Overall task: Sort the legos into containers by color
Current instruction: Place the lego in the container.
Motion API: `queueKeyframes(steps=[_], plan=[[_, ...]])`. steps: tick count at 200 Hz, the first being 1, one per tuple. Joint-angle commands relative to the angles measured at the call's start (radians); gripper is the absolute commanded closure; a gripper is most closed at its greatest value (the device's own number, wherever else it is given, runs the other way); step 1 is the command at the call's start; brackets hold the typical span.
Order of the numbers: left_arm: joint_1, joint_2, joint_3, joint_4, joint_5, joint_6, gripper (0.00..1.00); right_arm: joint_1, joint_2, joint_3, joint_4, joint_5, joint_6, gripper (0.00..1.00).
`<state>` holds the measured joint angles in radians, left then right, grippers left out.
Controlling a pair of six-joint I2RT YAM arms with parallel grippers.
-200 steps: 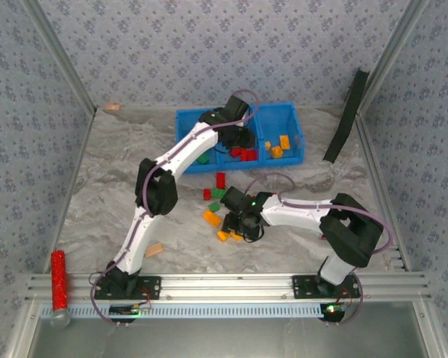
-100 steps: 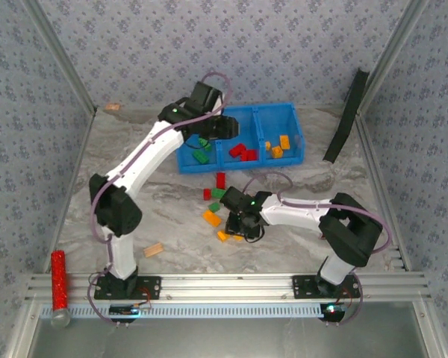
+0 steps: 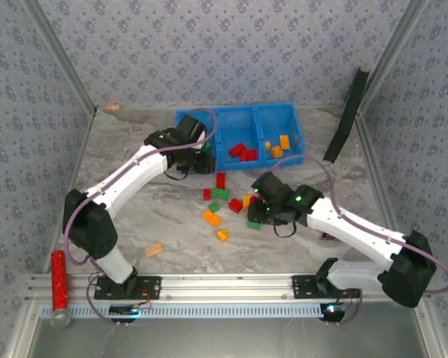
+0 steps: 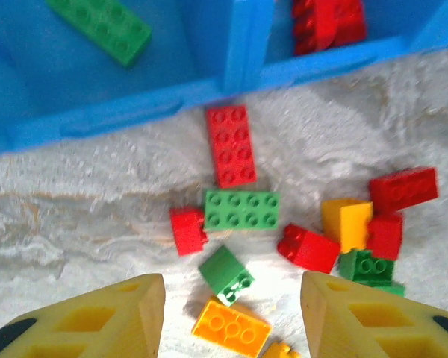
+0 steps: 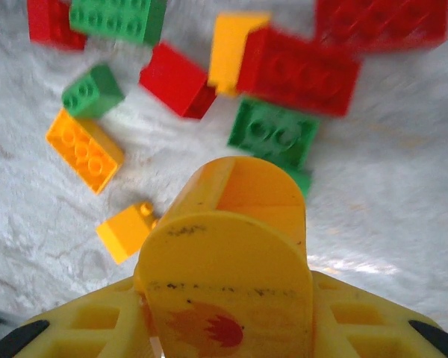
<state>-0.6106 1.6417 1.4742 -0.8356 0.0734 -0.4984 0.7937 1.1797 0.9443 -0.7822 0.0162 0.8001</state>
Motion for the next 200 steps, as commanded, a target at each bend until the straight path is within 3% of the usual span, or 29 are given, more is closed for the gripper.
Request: queueKeyframes(steps=[1,42,79,137,200], plan=[[-0.001,-0.041,-0.050,0.005,-0.007,-0.056,0.49,-0.098,-0.025,0.052,-0.085,0.053,-0.159,0.69],[-0.028,-0.042,-0.136,0.056,-0.014,-0.145,0.48,-0.292,0.008,0.142,0.017,0.094,-0.359,0.69],[-0.068,-0.007,-0.164,0.081,-0.007,-0.207,0.48,-0.406,0.095,0.219,0.200,0.132,-0.482,0.70],[-0.113,0.082,-0.160,0.061,0.012,-0.252,0.46,-0.528,0.356,0.363,0.381,0.093,-0.563,0.70],[-0.149,0.161,-0.134,0.017,-0.006,-0.255,0.43,-0.582,0.569,0.415,0.459,0.049,-0.579,0.68]])
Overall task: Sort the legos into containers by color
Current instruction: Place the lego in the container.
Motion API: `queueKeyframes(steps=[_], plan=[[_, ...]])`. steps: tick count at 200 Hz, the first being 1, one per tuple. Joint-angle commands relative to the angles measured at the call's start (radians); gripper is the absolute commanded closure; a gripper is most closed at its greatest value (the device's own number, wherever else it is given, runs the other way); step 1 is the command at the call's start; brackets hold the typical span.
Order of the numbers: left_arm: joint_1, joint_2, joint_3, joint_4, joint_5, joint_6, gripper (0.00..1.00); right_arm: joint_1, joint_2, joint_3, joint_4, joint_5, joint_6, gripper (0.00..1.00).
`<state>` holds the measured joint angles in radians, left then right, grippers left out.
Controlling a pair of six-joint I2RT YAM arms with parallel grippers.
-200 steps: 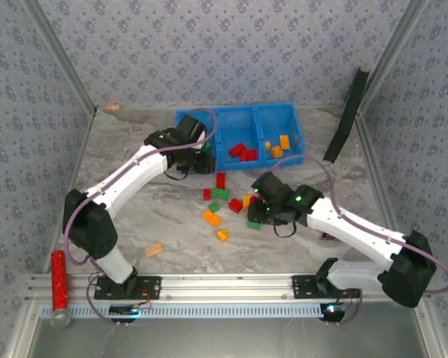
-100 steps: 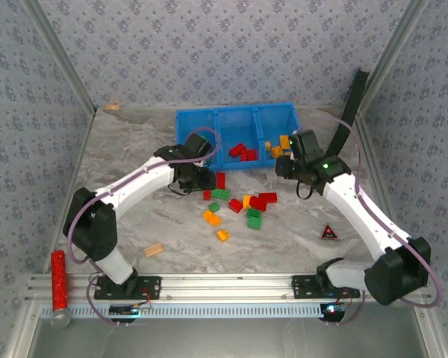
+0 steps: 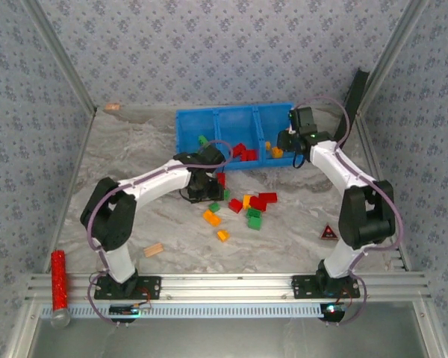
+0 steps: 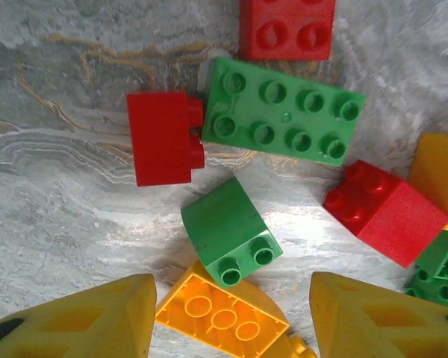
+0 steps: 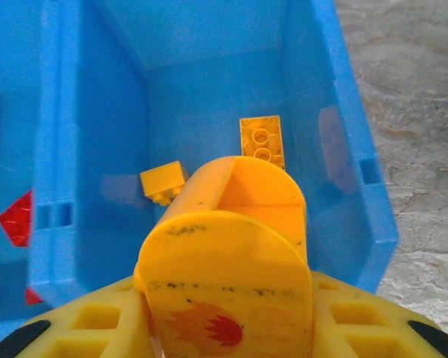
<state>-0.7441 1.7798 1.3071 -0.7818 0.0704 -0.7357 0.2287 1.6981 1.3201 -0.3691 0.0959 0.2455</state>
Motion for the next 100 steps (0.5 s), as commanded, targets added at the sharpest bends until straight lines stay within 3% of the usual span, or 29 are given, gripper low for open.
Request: queueKeyframes(steps=[1,100], plan=[[-0.017,0.024,0.032,-0.037,-0.003,-0.018,0.43,-0.018,0.053,0.040,0.045,-0.031,-0.025,0.68],[-0.037,0.148,0.119,-0.098,-0.021,-0.013,0.42,-0.057,0.203,0.089,0.055,-0.110,-0.040,0.48]])
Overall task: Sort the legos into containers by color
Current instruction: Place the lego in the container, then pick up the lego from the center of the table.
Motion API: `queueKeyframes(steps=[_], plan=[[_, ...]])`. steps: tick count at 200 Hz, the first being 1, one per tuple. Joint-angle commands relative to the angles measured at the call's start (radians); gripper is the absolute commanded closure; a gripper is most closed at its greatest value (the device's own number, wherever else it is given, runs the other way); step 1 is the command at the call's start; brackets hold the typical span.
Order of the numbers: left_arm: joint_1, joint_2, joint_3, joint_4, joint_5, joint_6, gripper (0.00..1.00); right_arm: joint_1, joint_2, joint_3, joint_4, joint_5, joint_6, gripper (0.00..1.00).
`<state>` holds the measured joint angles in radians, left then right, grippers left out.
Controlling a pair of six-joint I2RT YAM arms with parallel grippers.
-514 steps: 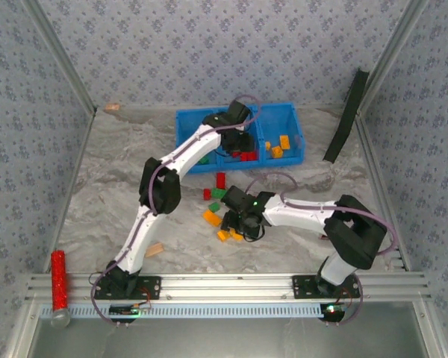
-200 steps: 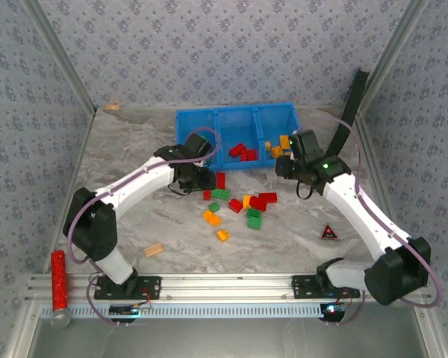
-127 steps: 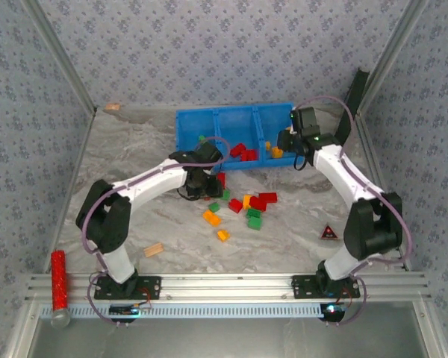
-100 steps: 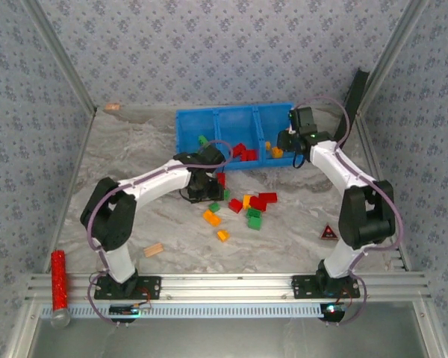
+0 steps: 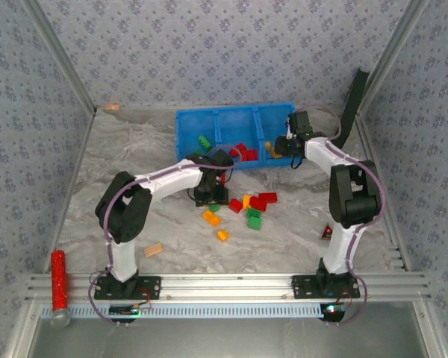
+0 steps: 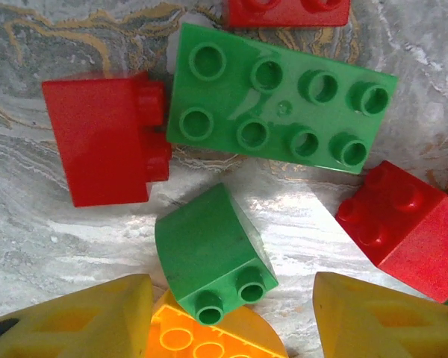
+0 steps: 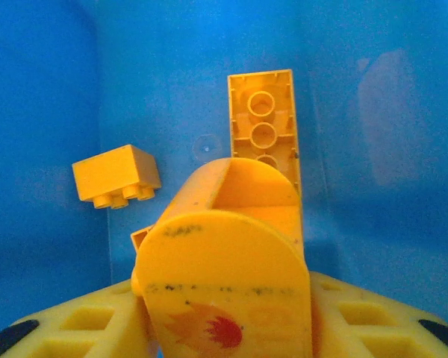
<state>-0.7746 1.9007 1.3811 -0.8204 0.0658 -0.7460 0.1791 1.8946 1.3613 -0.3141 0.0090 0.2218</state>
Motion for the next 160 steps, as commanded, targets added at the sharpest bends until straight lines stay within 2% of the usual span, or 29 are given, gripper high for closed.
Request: queueKeyframes(steps=[1,58,119,160], plan=[[-0.006,0.028,0.047,-0.060,-0.017,-0.003,0.42,-0.006,0.006,0.048,-0.001,-0.025,-0.016,0.48],[-0.012,0.041,0.049,-0.097,-0.024,-0.003,0.42,-0.006,-0.058,0.017,-0.013,-0.055,-0.004,0.37],[-0.019,0.063,0.013,-0.074,-0.019,-0.003,0.42,-0.006,-0.135,0.002,-0.050,-0.071,-0.004,0.32],[-0.019,0.075,-0.014,-0.047,-0.004,-0.005,0.47,0.010,-0.253,-0.018,-0.133,-0.088,0.004,0.28]])
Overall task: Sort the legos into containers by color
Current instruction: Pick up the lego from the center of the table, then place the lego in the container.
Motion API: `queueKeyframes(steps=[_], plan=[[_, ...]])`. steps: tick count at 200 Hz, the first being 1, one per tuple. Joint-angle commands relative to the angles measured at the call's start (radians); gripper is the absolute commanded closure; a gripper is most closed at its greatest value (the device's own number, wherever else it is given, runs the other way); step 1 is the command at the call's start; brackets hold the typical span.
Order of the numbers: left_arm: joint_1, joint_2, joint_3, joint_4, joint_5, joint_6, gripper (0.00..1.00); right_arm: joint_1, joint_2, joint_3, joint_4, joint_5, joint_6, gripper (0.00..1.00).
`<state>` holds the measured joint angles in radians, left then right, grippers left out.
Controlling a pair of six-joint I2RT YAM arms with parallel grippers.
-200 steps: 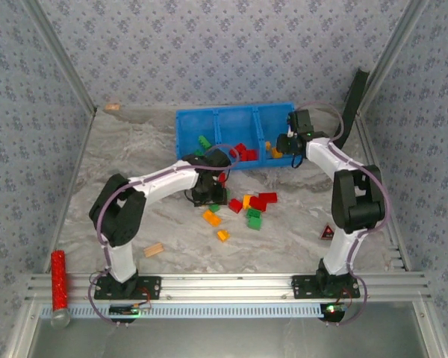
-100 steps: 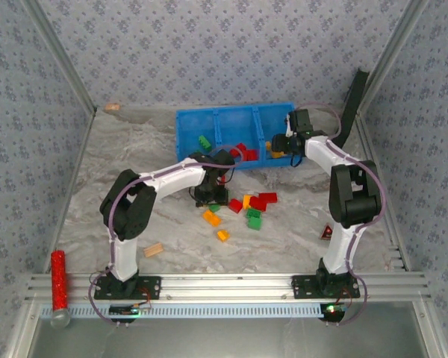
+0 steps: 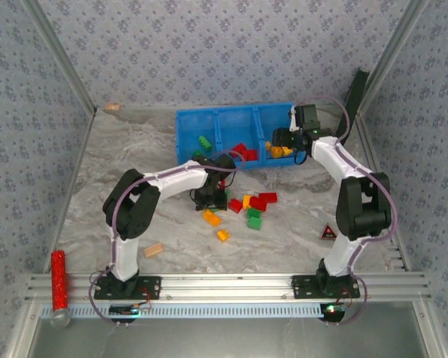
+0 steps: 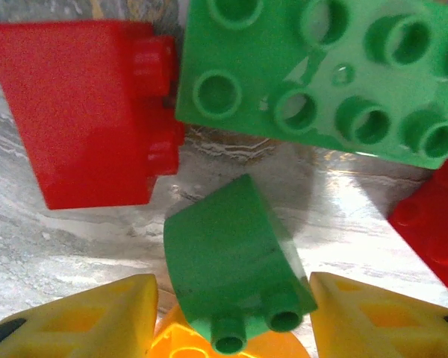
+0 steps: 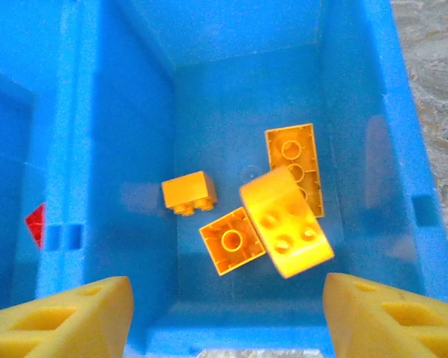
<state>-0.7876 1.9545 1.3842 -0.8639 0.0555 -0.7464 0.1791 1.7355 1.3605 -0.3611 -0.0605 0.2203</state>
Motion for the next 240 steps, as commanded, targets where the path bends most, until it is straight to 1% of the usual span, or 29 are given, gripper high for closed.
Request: queueKeyframes(steps=[1,36,61,77,89,93,106,130,153,182,193,214,240], plan=[[-0.006,0.021,-0.019,-0.002,0.007,-0.005,0.47,0.011,-0.097,-0.018,-0.089,-0.019,0.005,0.28],[-0.006,0.008,-0.051,0.017,0.019,-0.002,0.55,0.027,-0.197,-0.055,-0.172,-0.008,0.011,0.23],[0.001,-0.019,-0.058,0.017,0.020,0.006,0.65,0.038,-0.260,-0.100,-0.222,-0.006,0.021,0.22],[0.012,-0.050,-0.058,0.011,0.020,0.012,0.69,0.050,-0.308,-0.140,-0.235,-0.007,0.039,0.22],[0.025,-0.076,-0.049,-0.001,0.019,0.020,0.72,0.063,-0.345,-0.159,-0.277,-0.013,0.050,0.22],[0.028,-0.085,-0.044,-0.007,0.020,0.023,0.73,0.068,-0.358,-0.199,-0.283,-0.014,0.054,0.22],[0.047,-0.112,-0.016,-0.036,0.017,0.040,0.74,0.090,-0.396,-0.240,-0.300,-0.029,0.070,0.21],[0.085,-0.153,0.063,-0.093,0.010,0.084,0.76,0.150,-0.456,-0.319,-0.318,-0.041,0.119,0.21],[0.129,-0.165,0.158,-0.141,-0.009,0.120,0.76,0.234,-0.488,-0.383,-0.308,-0.031,0.174,0.20],[0.178,-0.146,0.272,-0.163,-0.031,0.163,0.76,0.338,-0.490,-0.433,-0.271,-0.011,0.208,0.18],[0.197,-0.129,0.305,-0.161,-0.035,0.177,0.77,0.368,-0.491,-0.463,-0.230,-0.038,0.197,0.17],[0.227,-0.088,0.353,-0.145,-0.034,0.188,0.77,0.390,-0.499,-0.502,-0.182,-0.051,0.224,0.15],[0.250,-0.025,0.411,-0.123,-0.041,0.201,0.77,0.391,-0.491,-0.516,-0.195,-0.024,0.338,0.14]])
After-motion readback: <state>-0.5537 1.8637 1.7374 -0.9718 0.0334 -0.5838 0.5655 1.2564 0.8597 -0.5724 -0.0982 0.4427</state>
